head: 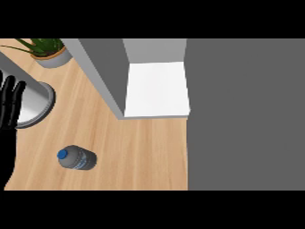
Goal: Pick up the bottled water, place it into the cabinet and close the cabinet
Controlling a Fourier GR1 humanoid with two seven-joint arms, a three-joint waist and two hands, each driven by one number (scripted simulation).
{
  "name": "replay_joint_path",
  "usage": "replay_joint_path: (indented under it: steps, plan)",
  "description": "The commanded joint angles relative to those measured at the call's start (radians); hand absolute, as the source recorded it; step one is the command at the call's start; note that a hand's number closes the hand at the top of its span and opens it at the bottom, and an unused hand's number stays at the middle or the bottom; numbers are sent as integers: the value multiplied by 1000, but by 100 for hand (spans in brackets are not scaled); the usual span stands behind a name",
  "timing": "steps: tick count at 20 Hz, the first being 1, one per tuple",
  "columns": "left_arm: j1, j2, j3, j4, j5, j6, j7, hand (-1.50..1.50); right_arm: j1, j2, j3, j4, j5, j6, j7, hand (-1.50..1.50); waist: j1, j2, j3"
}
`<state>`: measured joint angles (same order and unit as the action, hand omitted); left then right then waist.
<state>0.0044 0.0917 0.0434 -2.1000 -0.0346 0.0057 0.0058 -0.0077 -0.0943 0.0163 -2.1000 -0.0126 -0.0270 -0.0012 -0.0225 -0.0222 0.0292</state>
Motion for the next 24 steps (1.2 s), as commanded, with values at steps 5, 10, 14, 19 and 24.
replay_joint_path:
  steps: [5, 10, 14, 19, 24]
  plan:
    - [73, 57, -194, -146, 196, -273, -13, -150, 96, -19, 16, -113, 60, 5, -22, -150, 13, 10, -31]
    - [274, 9, -244, -29, 402, -265, 204, -150, 222, 92, 132, -59, -188, 17, 136, -150, 25, 19, -29]
    - [415, 109, -158, -144, 559, -347, 230, -150, 346, 72, 130, -184, -239, 58, 173, -150, 25, 17, -29]
    - [459, 161, -30, -93, 653, -445, 176, -150, 506, 74, 168, -229, -244, 121, 80, -150, 18, 19, -29]
    - [582, 168, 24, -91, 666, -564, 126, -150, 464, 68, 141, -241, -258, 98, 123, -150, 27, 20, -29]
